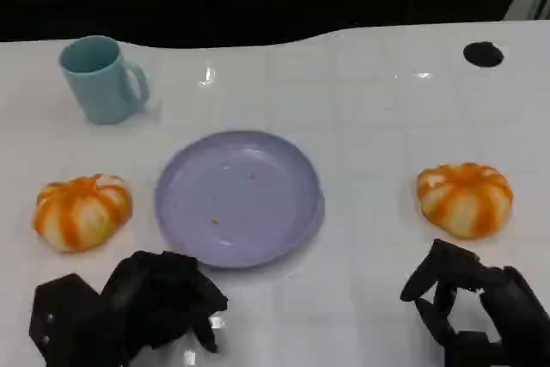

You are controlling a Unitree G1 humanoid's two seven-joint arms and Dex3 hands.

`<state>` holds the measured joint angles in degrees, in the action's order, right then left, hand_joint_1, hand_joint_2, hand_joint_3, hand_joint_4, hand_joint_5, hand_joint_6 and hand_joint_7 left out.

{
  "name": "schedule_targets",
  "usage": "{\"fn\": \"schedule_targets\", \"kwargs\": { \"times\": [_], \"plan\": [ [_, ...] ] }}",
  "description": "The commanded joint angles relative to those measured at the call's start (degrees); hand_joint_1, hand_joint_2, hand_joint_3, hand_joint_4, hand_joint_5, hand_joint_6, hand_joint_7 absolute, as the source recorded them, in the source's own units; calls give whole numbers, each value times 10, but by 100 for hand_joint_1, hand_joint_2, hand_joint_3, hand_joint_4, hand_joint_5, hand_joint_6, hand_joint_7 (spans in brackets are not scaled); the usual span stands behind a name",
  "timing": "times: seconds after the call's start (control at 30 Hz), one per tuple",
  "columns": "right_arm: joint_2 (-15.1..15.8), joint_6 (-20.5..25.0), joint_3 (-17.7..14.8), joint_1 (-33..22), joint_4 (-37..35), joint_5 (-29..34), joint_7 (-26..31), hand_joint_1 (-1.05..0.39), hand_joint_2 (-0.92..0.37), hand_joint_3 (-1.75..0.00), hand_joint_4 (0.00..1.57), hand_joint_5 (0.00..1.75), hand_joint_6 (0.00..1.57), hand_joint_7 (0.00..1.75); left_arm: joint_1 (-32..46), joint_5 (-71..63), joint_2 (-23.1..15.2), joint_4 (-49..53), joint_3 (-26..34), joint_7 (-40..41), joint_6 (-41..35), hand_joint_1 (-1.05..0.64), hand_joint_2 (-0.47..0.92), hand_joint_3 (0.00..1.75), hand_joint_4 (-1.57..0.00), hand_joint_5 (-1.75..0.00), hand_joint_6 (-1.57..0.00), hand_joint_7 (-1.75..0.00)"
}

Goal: Grasp the bread from the table and place it into the plate.

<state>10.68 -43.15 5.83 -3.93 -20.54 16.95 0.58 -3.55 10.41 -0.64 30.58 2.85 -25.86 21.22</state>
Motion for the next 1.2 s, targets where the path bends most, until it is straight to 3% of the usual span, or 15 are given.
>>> {"fn": "schedule_targets", "kwargs": {
  "times": [0.03, 0.97, 1.2],
  "plan": [
    [9, 1, -2, 0, 5, -4, 0, -26, -53, -106, 68, 175, 61, 141, -3, 2, -9, -6, 3, 0, 1, -105, 82, 1, -147, -103, -152, -65],
    [9, -1, -3, 3, 1, 0, 5, -25, -54, -103, 68, 175, 62, 137, -4, 4, -8, -4, 5, 2, -2, -105, 82, 1, -147, -103, -153, -64],
    [1, -7, -7, 6, -2, -15, 11, -23, -57, -94, 65, 164, 68, 116, -6, 2, -12, 2, 5, -3, 6, -105, 83, 1, -146, -103, -153, -64]
  ]
}}
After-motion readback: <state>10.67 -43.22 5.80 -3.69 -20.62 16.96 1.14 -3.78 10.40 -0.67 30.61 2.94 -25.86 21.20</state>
